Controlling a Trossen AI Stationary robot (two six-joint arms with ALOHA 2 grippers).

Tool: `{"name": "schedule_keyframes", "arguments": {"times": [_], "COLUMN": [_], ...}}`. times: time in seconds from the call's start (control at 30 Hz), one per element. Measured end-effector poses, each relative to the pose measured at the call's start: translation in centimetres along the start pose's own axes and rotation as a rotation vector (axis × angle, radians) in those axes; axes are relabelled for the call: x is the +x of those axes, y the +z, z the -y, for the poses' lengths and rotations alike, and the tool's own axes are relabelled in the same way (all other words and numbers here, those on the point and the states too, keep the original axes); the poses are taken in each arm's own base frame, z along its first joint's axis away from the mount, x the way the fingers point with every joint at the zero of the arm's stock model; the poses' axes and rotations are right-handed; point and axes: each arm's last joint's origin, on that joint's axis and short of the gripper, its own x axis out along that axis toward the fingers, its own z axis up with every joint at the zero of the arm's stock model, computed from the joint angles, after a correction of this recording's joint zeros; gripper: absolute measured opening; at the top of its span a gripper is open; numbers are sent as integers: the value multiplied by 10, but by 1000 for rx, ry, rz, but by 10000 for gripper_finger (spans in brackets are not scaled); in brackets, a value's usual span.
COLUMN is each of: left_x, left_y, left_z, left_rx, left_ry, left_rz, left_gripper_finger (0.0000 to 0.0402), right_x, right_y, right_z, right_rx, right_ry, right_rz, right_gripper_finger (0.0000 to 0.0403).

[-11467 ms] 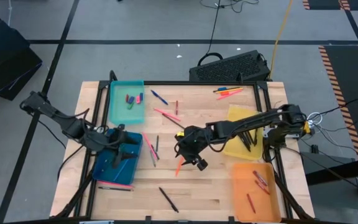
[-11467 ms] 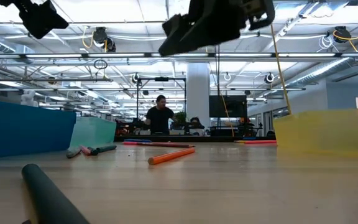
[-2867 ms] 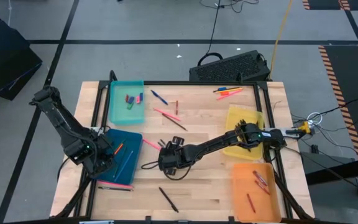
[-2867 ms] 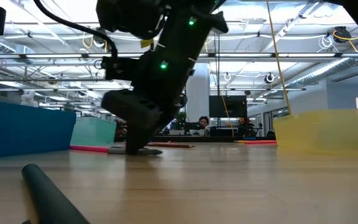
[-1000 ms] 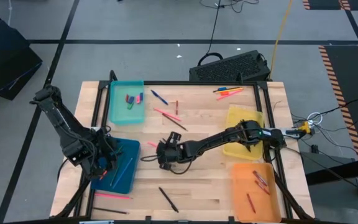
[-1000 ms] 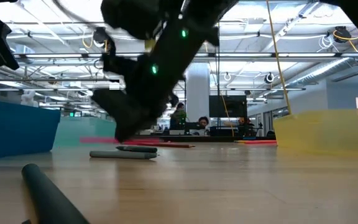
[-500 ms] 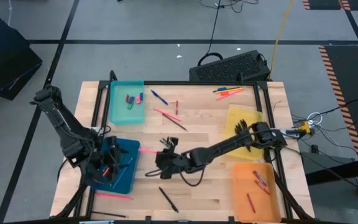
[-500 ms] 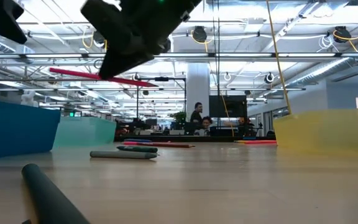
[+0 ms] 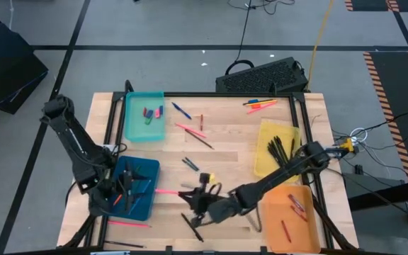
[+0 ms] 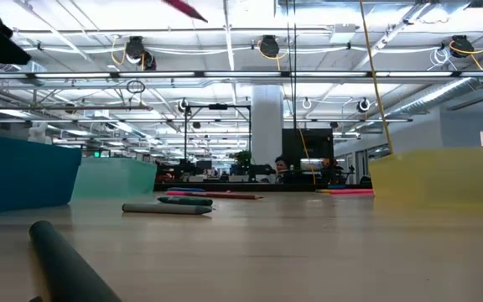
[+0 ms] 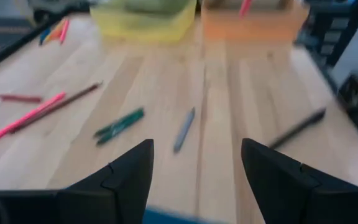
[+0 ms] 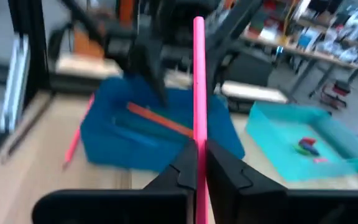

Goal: Sort crayons/erasers/pens/pencils in bins
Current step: Put the pink colored pencil into the blue bin

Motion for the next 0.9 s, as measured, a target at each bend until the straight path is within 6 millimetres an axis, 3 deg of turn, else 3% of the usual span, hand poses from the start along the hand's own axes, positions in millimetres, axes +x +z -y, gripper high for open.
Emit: {"name": "schedule_keyframes", "arguments": {"times": [0.1, 0.27, 0.37, 0.6, 0.8, 0.9], "left_x": [12, 32, 48, 86, 102, 106], "left_y": [2, 21, 36, 62, 78, 82], "left_z": [1, -10, -21, -38, -40, -38], "left_rx": [-18, -8, -13, 14, 25, 30], "left_ry": [-23, -45, -88, -176, -289, -314], "left_rz": [113, 292, 370, 505, 585, 591], "left_gripper_finger": [246, 246, 246, 246, 241, 211], "right_x": [-15, -28, -24, -13, -7, -6], "right_y": [-11, -35, -47, -45, -47, -47], "right_z": [12, 40, 52, 67, 76, 77], "right_rx": [91, 233, 250, 221, 215, 197], "right_ry": [66, 163, 163, 200, 177, 170], "right_rz": [144, 395, 416, 434, 425, 425], "right_gripper_finger": [9, 9, 9, 9, 9, 9]}}
